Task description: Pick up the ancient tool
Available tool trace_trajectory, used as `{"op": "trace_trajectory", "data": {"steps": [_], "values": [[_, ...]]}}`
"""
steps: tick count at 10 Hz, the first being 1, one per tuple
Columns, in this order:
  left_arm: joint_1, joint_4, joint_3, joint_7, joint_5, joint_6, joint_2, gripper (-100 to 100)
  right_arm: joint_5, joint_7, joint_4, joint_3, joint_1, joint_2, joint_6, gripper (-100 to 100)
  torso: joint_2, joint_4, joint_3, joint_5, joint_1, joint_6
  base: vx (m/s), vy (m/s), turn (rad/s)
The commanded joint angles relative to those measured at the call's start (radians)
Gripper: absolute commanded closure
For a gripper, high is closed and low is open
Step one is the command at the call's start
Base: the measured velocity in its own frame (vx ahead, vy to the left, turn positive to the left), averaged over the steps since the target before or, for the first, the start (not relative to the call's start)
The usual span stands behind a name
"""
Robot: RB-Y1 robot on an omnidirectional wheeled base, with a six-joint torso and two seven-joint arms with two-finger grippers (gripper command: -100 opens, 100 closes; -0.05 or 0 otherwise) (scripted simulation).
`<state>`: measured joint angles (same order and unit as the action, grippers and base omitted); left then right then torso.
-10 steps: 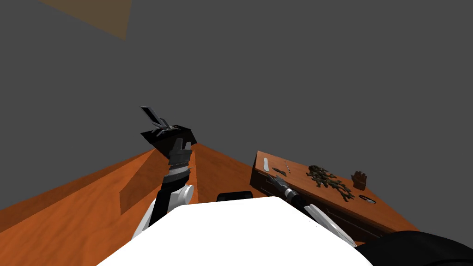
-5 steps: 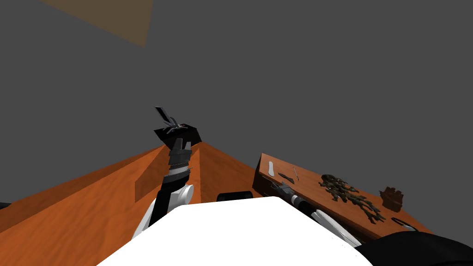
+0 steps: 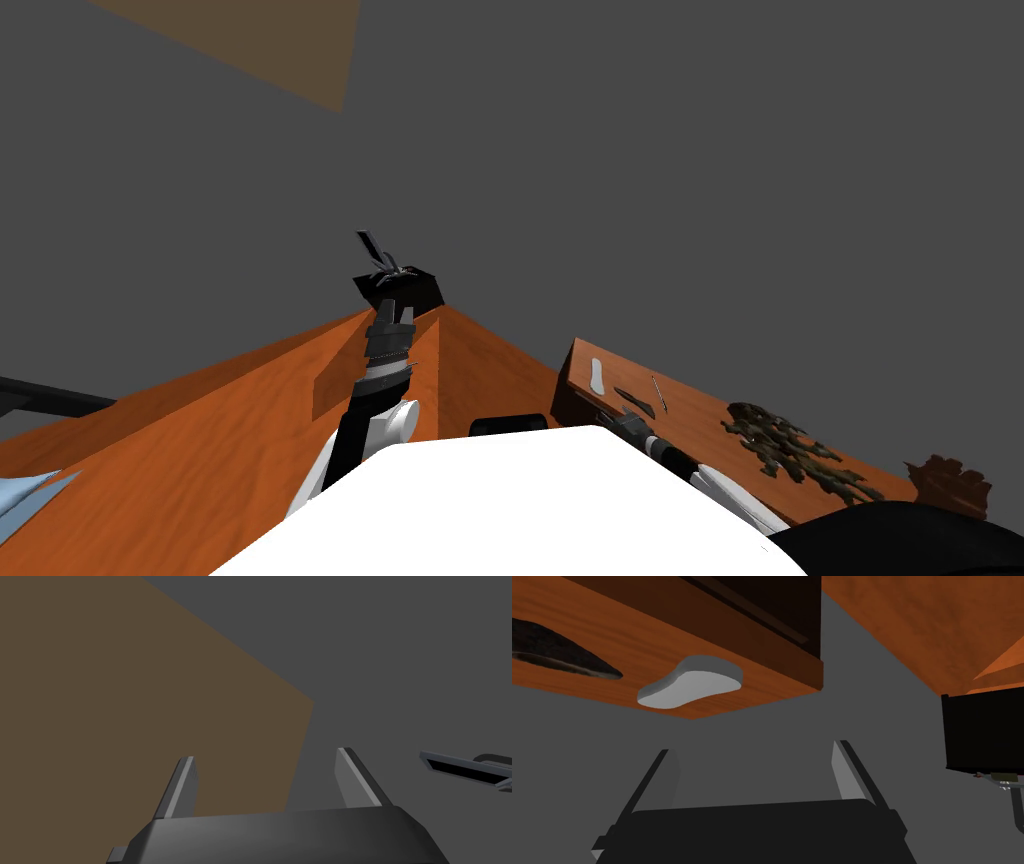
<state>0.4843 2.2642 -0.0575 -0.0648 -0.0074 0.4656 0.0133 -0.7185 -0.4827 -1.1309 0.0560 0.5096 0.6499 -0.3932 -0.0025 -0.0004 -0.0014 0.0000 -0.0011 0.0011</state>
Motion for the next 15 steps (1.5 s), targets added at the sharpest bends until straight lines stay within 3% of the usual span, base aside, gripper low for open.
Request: {"op": "trace_trajectory", "data": {"steps": [1,2,4,5,7,10,11,15], "values": [[0.000,0.000,0.000,0.000,0.000,0.000,0.000,0,-0.005,-0.011,0.039,-0.006,-0.003,0.000,-0.012,-100,0.000,0.000,0.000,0.000,0.000,0.000,0.020,-0.003,-0.019],[0.000,0.000,0.000,0.000,0.000,0.000,0.000,0,-0.048,-0.034,0.071,-0.003,-0.011,0.017,-0.017,-100,0.002,0.000,0.001,0.000,0.000,0.000,0.040,-0.001,0.143],[0.000,0.000,0.000,0.000,0.000,0.000,0.000,0,-0.048,-0.034,0.096,-0.003,-0.011,0.017,-0.017,-100,0.001,0.000,0.000,0.000,0.000,0.000,0.033,-0.012,0.051],[0.000,0.000,0.000,0.000,0.000,0.000,0.000,0,-0.091,-0.055,0.125,-0.001,-0.019,0.032,-0.023,-100,0.002,0.000,0.001,0.000,0.000,0.000,0.040,-0.015,0.158],[0.000,0.000,0.000,0.000,0.000,0.000,0.000,0,-0.091,-0.055,0.153,-0.001,-0.019,0.032,-0.023,-100,0.001,0.000,0.000,0.000,0.000,0.000,0.035,-0.014,0.043],[0.000,0.000,0.000,0.000,0.000,0.000,0.000,0,-0.174,-0.096,0.237,0.002,-0.038,0.058,-0.034,-100,0.000,0.000,0.000,0.000,-0.001,0.000,0.054,-0.023,0.130],[0.000,0.000,0.000,0.000,0.000,0.000,0.000,0,-0.201,-0.115,0.291,0.004,-0.047,0.069,-0.039,-100,-0.001,0.000,0.000,0.000,-0.001,0.000,0.101,-0.045,0.229],[0.000,0.000,0.000,0.000,0.000,0.000,0.000,0,-0.288,-0.150,0.392,0.006,-0.065,0.087,-0.050,-100,0.000,0.000,0.000,0.000,-0.002,0.000,0.058,-0.040,0.090]]}}
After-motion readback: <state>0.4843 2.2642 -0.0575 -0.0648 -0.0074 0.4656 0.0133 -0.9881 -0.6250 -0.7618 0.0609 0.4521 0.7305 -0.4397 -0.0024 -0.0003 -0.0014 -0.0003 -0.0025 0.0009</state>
